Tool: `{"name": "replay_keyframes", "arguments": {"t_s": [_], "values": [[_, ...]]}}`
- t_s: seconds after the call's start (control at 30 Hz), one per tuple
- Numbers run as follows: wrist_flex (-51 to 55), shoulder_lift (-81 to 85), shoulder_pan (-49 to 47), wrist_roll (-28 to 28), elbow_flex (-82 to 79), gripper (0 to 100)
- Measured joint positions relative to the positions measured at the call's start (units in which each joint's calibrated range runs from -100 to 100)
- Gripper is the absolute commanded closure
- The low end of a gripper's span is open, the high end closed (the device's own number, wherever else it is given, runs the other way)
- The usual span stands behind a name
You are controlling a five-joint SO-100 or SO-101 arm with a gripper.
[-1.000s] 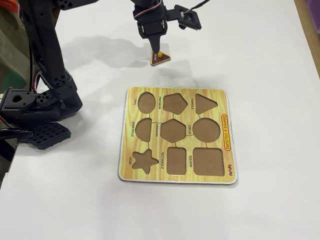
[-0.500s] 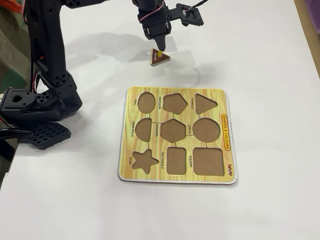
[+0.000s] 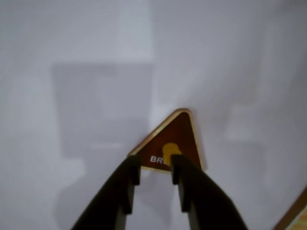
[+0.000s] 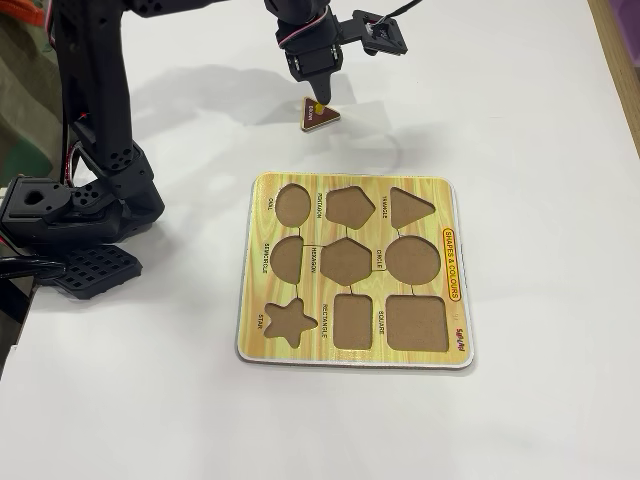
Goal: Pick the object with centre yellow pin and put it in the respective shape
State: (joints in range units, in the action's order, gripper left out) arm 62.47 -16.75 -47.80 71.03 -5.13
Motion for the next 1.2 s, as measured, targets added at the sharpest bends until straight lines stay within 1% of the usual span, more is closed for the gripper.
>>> {"name": "replay_keyframes", "arguments": {"t_s": [0.57,0.7,1.2], "values": [[0.00,0.00,2.53,-0.05,0.00,92],[0.00,0.00,3.09,-1.14,0.00,92],[-0.17,-2.49,3.18,-1.30,0.00,92]]}}
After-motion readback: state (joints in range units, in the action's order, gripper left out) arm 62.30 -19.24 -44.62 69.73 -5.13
